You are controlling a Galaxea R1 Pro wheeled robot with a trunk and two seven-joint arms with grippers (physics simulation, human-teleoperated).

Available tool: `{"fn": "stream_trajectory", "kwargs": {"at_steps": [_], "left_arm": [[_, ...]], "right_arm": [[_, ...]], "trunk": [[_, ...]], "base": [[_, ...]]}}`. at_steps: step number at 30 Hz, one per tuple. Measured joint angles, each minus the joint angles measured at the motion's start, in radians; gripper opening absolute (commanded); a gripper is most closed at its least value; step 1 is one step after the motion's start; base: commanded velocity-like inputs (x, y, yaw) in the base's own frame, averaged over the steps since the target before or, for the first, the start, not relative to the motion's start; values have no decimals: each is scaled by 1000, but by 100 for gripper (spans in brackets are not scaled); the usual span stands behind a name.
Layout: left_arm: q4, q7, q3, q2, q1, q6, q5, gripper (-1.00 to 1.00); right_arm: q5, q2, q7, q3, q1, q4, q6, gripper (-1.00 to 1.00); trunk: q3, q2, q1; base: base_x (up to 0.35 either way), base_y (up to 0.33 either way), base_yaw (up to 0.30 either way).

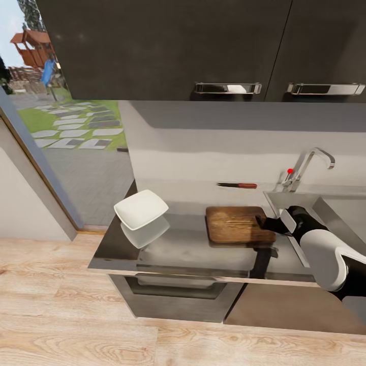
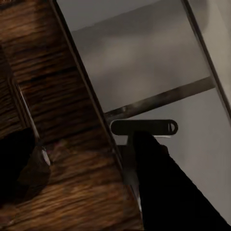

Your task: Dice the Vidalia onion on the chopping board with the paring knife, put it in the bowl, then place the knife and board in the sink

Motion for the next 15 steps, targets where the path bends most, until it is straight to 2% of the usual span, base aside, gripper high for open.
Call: {"fn": "stream_trajectory", "kwargs": {"at_steps": [15], "left_arm": [[0, 0, 0, 0, 0, 0, 0, 100]], "right_arm": [[0, -1, 1, 0, 0, 0, 0, 100]], "trunk": [[0, 0, 0]], "base": [[0, 0, 0]]}}
